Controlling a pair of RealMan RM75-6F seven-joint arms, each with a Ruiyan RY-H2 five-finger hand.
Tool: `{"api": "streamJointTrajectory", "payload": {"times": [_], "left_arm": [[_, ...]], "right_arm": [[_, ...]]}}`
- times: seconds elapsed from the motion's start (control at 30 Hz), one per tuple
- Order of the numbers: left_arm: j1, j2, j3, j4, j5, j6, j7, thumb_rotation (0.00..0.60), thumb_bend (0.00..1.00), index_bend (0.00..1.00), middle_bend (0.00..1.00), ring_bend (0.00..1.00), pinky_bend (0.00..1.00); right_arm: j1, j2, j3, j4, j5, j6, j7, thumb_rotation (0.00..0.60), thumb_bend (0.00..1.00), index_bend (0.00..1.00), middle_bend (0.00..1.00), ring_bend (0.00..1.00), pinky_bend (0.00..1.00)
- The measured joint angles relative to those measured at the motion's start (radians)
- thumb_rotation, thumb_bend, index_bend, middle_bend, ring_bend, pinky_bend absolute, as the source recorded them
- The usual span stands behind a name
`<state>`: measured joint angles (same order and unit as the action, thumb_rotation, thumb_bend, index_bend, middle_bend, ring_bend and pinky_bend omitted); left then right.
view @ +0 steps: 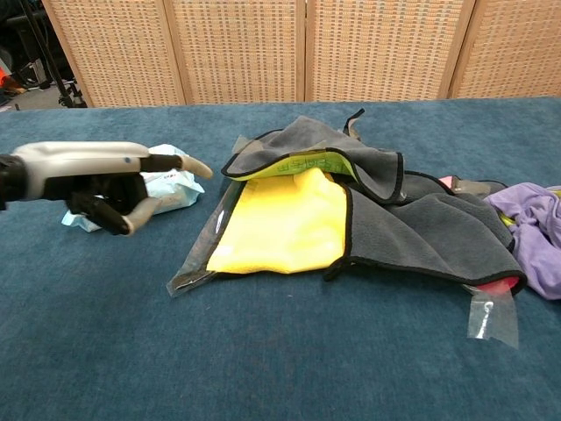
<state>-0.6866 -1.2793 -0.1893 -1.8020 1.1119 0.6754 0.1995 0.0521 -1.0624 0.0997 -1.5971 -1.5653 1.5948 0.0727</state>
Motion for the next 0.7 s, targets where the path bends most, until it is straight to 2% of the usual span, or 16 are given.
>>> {"api": "streamJointTrajectory", "payload": {"times": [0.13, 0.33, 0.53, 0.7], "left_arm": [[-0.094, -0.104, -0.01, 0.088, -0.107, -0.051, 0.037, 0.6, 1.0, 0.0, 0.96, 1.0, 1.0], [-0.191, -0.2, -0.008, 0.189, -0.235, -0.078, 0.079, 0.6, 1.0, 0.0, 0.96, 1.0, 1.0], [-0.266, -0.254, 0.002, 0.243, -0.335, -0.095, 0.096, 0.6, 1.0, 0.0, 0.96, 1.0, 1.0], [-0.299, -0.268, 0.01, 0.253, -0.363, -0.101, 0.099, 0.6, 1.0, 0.0, 0.96, 1.0, 1.0]], "right_arm": [[0.006, -0.004, 0.001, 0.003, 0.008, -0.01, -0.006, 0.6, 0.0, 0.0, 0.0, 0.0, 0.0], [0.011, -0.007, 0.007, 0.007, 0.021, -0.02, -0.006, 0.6, 0.0, 0.0, 0.0, 0.0, 0.0], [0.017, -0.01, 0.009, 0.012, 0.028, -0.032, -0.008, 0.6, 0.0, 0.0, 0.0, 0.0, 0.0], [0.019, -0.012, 0.009, 0.012, 0.031, -0.035, -0.012, 0.6, 0.0, 0.0, 0.0, 0.0, 0.0]]}}
